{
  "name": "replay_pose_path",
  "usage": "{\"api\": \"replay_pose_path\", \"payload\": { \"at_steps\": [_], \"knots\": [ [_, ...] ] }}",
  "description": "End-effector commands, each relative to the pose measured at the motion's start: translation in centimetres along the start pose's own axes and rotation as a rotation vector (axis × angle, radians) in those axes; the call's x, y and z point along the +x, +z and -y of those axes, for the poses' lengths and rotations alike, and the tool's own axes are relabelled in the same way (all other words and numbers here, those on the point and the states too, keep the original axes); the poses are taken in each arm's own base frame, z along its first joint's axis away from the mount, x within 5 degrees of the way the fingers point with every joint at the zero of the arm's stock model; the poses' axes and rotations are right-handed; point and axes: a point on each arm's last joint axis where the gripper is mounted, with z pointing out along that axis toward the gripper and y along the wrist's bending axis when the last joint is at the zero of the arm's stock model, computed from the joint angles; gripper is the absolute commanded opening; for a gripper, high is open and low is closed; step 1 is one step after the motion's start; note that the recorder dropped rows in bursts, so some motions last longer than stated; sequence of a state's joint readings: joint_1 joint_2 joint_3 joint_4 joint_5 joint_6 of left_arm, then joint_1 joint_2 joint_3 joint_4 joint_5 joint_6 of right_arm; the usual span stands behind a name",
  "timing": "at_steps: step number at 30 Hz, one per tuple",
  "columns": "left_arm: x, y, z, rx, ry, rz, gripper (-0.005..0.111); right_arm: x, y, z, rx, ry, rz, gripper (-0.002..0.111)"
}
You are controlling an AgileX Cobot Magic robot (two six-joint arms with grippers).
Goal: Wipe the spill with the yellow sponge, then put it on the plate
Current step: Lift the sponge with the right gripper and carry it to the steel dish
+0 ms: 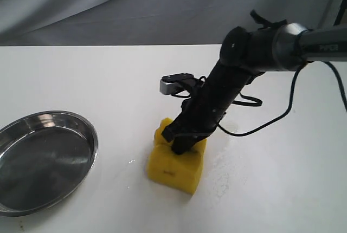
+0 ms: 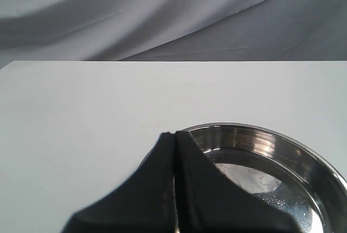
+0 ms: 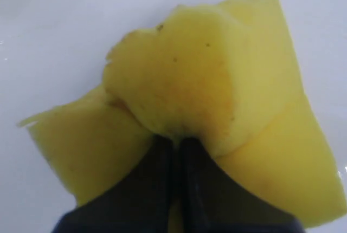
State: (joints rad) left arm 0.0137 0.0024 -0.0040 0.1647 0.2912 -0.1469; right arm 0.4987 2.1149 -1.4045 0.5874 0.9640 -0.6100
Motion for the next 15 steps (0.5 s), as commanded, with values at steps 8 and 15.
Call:
{"api": "replay_pose_path", "payload": {
  "at_steps": [8,15],
  "knots": [
    [0.1,0.0,0.0,0.005,-0.006,0.005,0.0,-0.6,-3.3,-5.2,-0.029,-0.113,0.084,0.0],
    [0.1,0.0,0.0,0.005,-0.006,0.005,0.0,-0.9,-8.6,-8.8,-0.087,-0.22,0.29,0.0]
  ]
}}
